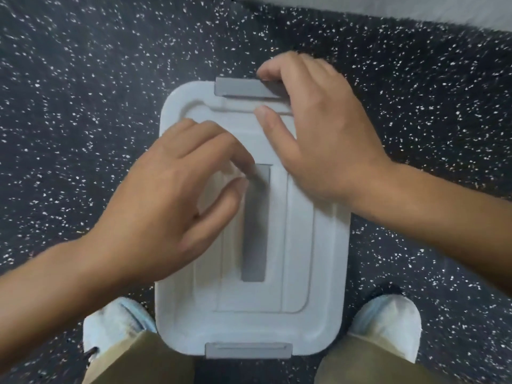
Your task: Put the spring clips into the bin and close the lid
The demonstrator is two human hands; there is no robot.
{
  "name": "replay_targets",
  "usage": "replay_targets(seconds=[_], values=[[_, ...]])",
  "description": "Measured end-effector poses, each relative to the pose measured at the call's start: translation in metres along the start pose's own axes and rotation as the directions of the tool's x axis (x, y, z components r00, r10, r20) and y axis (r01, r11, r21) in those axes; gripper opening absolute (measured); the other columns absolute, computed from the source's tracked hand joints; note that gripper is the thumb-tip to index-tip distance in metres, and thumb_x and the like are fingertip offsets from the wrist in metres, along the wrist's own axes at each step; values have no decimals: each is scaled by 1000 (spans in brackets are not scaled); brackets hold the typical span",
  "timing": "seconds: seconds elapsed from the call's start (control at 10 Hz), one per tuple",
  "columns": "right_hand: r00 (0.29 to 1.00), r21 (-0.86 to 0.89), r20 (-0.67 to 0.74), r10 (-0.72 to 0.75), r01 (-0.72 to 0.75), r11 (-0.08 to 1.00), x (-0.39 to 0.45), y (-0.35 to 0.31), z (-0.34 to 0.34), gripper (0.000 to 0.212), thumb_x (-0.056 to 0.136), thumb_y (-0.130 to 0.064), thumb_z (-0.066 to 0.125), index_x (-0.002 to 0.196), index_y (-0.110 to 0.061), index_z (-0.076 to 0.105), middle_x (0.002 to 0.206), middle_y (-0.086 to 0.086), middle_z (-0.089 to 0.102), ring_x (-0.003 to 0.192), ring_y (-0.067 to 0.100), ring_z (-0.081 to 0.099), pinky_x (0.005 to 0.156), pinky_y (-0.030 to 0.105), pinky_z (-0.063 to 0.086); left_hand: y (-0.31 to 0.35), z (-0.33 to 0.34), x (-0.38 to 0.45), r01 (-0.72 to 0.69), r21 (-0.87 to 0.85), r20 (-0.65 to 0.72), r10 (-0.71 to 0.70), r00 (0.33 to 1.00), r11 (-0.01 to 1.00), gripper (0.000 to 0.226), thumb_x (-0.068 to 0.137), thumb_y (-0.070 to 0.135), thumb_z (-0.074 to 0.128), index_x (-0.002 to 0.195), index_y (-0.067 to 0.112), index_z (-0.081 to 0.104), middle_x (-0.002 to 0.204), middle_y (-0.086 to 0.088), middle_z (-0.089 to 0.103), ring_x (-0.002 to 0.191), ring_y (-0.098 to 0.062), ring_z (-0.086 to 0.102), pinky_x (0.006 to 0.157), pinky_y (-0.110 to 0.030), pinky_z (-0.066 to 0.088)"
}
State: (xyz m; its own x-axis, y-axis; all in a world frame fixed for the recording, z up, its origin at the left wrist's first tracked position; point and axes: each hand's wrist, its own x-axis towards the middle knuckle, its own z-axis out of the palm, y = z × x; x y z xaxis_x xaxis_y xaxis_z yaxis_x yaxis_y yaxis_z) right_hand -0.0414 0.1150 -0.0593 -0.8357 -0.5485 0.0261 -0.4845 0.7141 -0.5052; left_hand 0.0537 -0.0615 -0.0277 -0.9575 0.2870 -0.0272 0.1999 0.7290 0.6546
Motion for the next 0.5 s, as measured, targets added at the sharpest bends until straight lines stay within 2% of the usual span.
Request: replay_targets(seconds=[0.3,0.5], values=[[1000,-26,12,27,-26,999,-16,-9,-7,42,94,-26,55,131,-7,56,136,10,57,126,31,49,108,44,37,26,-20,-2,97,24,57,-98,994,995,16,97,27,56,107,20,67,98,5,61,90,-23,58,77,-45,48],[997,-20,33,73,-72,997,-41,-31,-55,37,95,-24,56,129,-8,57,133,8,57,122,30,50,102,46,42,71,-59,-6,141,16,85,-141,986,990,19,97,32,54,110,23,65,99,15,56,95,-14,55,79,-37,46]])
